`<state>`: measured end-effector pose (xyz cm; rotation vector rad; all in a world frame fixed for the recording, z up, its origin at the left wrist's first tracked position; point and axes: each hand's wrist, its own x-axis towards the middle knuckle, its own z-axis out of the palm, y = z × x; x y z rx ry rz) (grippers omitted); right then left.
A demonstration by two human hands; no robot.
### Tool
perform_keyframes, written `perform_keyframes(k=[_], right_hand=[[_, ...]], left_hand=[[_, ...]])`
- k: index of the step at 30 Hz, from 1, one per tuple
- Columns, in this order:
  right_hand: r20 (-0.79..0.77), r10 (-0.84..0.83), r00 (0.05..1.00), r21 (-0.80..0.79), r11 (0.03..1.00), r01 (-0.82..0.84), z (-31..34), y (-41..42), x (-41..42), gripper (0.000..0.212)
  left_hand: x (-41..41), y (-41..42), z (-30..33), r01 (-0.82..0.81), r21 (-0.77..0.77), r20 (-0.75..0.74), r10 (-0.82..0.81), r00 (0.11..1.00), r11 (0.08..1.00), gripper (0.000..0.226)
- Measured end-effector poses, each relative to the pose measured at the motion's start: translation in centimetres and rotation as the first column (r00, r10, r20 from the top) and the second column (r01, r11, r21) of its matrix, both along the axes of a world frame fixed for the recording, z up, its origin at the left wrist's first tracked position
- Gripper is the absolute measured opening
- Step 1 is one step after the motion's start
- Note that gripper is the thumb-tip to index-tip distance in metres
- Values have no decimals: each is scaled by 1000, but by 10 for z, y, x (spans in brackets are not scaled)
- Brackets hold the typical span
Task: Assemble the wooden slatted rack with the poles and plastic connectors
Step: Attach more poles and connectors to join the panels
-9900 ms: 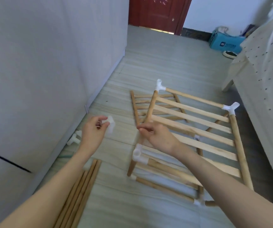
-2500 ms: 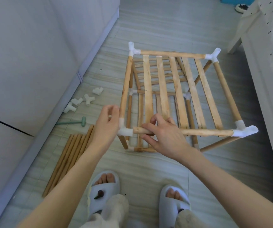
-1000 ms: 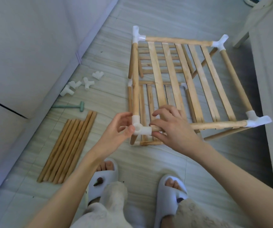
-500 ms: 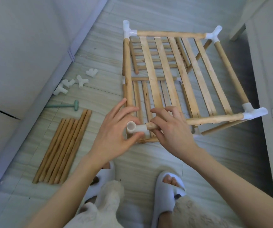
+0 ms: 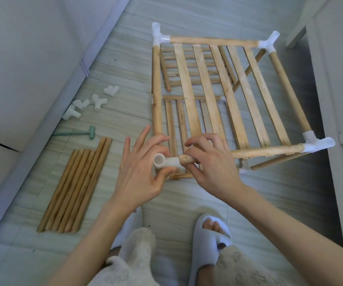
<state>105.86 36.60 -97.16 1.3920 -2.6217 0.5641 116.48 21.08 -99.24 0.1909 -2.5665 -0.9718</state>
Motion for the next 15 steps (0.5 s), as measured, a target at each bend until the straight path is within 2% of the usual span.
perform_keyframes(k=[10, 12, 15], right_hand=[[-63, -25, 998, 22, 999, 27, 4, -3, 15, 25], [-48, -5, 999, 58, 998, 8, 2, -1, 13, 28], [1, 7, 1000, 100, 995, -7, 1, -1, 12, 35]], left_hand=[[5, 0, 9, 14, 194, 70, -28, 997, 981, 22], [2, -4, 11, 33, 226, 44, -44, 998, 973, 30], [4, -10, 20, 8, 362, 84, -41, 996, 932, 51]])
